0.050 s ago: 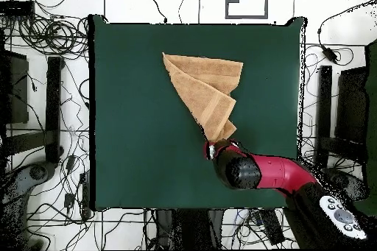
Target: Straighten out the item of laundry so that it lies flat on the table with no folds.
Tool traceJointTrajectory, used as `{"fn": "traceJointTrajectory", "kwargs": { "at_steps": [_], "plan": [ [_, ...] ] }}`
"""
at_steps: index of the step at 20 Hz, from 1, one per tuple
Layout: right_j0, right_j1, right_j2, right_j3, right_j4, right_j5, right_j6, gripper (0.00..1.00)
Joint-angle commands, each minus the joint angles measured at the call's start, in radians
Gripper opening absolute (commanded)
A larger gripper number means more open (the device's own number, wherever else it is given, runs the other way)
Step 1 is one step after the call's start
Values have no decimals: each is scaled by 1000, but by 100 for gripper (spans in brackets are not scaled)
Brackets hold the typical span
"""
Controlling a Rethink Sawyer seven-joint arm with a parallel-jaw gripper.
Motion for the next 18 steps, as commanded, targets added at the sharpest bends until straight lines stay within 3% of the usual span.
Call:
{"fn": "traceJointTrajectory", "kwargs": {
  "at_steps": [1,14,18],
  "plan": [
    [51,-23,50,48,-41,-27,64,100],
    [74,-33,32,50,-40,-37,80,100],
    [92,52,5,0,-69,-86,83,100]
  ]
}}
